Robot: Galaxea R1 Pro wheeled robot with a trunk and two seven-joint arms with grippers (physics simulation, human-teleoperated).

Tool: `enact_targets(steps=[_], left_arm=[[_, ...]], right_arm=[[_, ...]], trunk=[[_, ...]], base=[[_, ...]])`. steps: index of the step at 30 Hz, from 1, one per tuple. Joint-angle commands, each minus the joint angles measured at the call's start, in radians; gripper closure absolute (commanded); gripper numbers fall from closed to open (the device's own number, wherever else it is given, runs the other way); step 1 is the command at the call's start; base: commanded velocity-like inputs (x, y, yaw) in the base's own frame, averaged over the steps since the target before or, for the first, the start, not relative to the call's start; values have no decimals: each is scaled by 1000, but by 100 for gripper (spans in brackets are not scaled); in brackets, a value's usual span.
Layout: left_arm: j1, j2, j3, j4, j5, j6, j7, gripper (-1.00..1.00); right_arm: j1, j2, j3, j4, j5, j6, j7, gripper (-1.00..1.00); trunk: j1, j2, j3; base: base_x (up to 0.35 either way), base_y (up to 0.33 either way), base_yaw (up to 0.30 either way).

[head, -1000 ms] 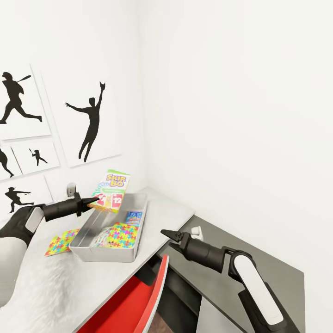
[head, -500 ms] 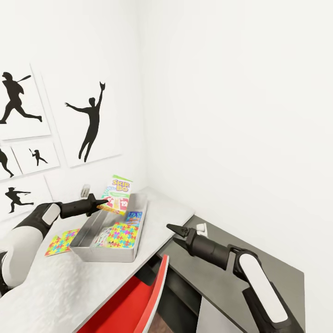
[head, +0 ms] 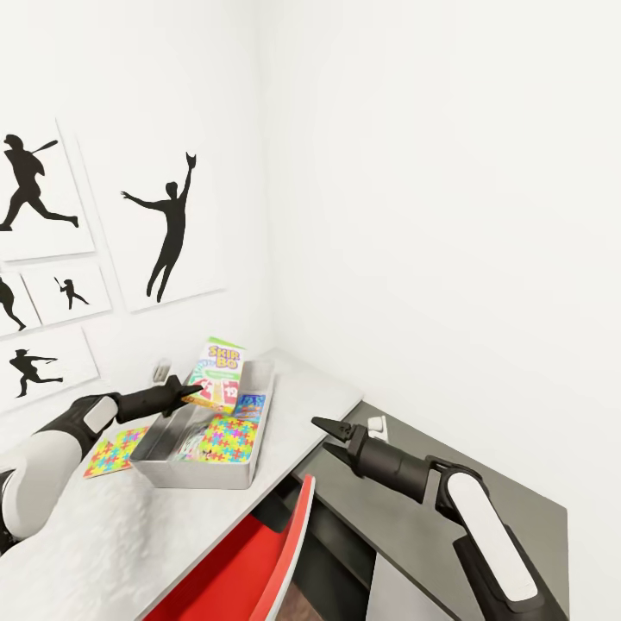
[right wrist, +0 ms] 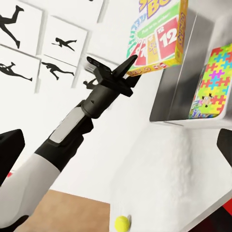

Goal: Put all the toys in the child's room - the three board games (two on the bed and one on the table), the two jigsaw puzzles on the table, and the tennis ball on the table - inside the toy box on the table in the child's room.

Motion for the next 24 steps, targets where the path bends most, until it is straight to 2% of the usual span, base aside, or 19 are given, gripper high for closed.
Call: enact_targets(steps=[1,10,24], left_arm=[[-1,0,1,1,6,6,-1,100],[9,2,0,4,4,3,1,100],[12,1,0,5,6,0,2,100]], right_arm=[[-1,-1,1,0,-2,2,-1,-100],[-1,0,1,0,-2,2,-1,-100],[-1,-1,2,0,-2,1,-1,-100]], trunk=[[0,-1,-2],[0,-1,-2],[54,-99,-45]], base=[[0,0,0],[0,0,0],[0,0,0]])
